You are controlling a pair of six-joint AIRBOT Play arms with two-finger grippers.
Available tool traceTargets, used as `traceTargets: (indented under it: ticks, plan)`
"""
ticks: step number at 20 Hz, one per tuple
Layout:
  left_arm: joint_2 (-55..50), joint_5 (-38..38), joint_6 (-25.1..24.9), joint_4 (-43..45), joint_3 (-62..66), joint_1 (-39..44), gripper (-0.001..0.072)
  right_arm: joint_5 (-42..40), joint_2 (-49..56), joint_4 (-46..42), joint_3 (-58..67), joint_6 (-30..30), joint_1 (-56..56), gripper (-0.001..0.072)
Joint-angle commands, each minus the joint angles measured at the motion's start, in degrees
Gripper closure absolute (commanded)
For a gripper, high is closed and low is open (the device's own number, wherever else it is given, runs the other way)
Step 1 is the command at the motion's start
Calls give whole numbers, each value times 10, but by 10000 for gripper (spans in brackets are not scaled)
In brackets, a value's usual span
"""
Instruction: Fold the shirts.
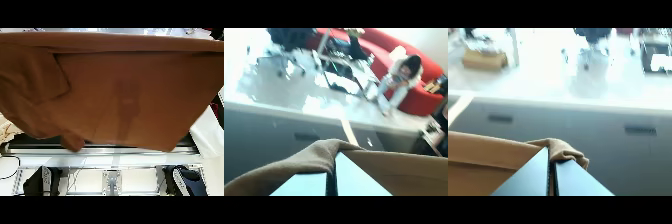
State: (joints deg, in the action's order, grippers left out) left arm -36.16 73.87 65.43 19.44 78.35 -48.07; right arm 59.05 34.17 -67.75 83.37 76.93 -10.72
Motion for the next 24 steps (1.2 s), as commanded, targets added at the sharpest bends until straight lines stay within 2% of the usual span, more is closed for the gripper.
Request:
traceTargets:
  ticks: [1,3,6,7,9,10,11,14,16,18,21,22,24]
  plan:
    - [-46,65,13,20,-33,44,697,53,92,-32,18,3,0,704]
    - [-76,14,13,103,-105,137,697,82,163,-35,12,3,0,704]
    - [-153,-198,18,256,-215,300,697,70,266,-48,-7,2,0,704]
    - [-192,-263,33,283,-222,328,697,56,304,-49,-10,2,0,704]
    - [-276,-398,36,269,-212,358,697,13,371,-48,-10,2,0,704]
    - [-318,-445,36,251,-197,367,696,-16,402,-41,-10,4,0,703]
    - [-355,-461,36,243,-177,373,696,-40,427,-30,-10,6,0,703]
    - [-448,-460,32,242,-111,391,696,-80,494,-10,-10,6,0,704]
    - [-480,-459,32,242,-101,405,695,-69,530,-6,-10,22,2,703]
    - [-493,-425,32,252,-101,413,695,-53,551,0,-12,23,7,703]
    - [-492,-329,33,363,-104,429,697,-54,561,-6,-12,22,25,702]
    - [-492,-296,49,415,-108,436,697,-52,561,-12,-12,23,30,703]
    - [-492,-277,119,510,-128,446,696,-36,561,-16,-14,23,36,703]
